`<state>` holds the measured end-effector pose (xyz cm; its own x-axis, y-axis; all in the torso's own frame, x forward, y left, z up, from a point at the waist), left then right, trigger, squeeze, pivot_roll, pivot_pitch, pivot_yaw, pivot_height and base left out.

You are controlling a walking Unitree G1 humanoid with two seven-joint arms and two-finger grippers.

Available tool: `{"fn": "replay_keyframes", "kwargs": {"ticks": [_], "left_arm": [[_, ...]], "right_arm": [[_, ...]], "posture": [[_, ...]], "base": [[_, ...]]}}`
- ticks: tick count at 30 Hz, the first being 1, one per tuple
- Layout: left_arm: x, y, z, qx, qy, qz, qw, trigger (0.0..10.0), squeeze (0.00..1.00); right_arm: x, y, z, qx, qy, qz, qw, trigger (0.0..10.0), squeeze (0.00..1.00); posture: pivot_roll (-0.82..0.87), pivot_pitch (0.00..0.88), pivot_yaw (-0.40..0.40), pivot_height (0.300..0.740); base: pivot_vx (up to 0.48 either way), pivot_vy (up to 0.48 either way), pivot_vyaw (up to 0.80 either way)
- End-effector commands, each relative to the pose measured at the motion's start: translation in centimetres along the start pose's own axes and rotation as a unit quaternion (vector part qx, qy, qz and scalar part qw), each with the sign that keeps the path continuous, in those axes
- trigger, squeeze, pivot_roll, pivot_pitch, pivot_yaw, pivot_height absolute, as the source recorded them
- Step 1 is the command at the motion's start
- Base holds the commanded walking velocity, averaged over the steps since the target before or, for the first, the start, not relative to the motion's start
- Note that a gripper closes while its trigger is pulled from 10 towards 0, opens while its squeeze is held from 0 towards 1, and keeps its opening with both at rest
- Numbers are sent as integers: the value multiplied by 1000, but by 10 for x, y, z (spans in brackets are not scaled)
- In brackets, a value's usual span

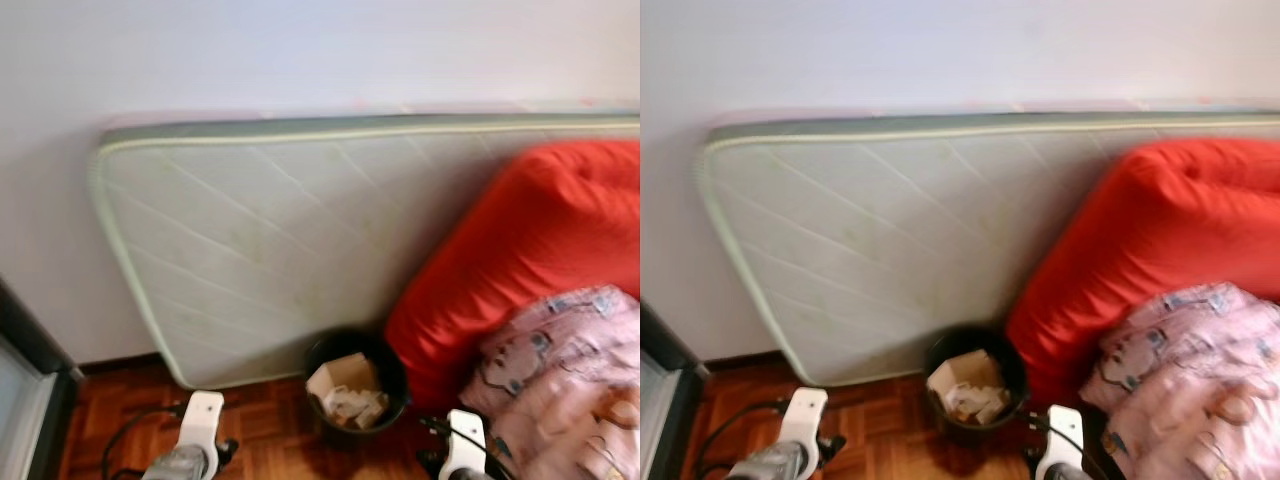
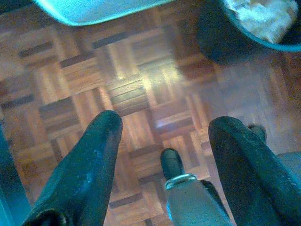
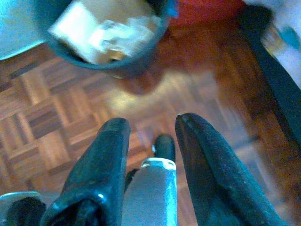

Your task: Clean up the room

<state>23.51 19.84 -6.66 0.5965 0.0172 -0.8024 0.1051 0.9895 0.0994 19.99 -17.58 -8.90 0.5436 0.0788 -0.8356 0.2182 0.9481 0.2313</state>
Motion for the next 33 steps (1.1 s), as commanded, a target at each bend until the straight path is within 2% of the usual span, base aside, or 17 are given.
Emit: {"fn": "replay_keyframes", "kwargs": {"ticks": [1,33], "left_arm": [[1,-8,1,5,1,-10,1000,10000,0],[1,-8,0,12,5,-8,1000,10000,0]], "right_arm": [[-1,-7,1,0,-1,-10,1000,10000,0],[-1,-8,1,-3,0,-11,1000,10000,0]], "posture": [[-24,0,-67,740],[-25,0,-69,740]], "base": [[0,0,-800],[0,-15,-800]]}}
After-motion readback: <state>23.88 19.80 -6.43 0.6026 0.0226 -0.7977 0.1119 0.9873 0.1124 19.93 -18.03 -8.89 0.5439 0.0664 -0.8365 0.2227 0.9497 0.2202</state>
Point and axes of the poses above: a point about 5 cm out from each wrist's last joint towards the gripper, its own x axis pointing out of the wrist towards the gripper, its own z axis along the axis of the wrist's last joint, y = z × x, the point moved 1 cm from there along x, pointing out of the wrist towards the gripper, and after that the axes turned 3 degrees about x, right-handed, at the moved point
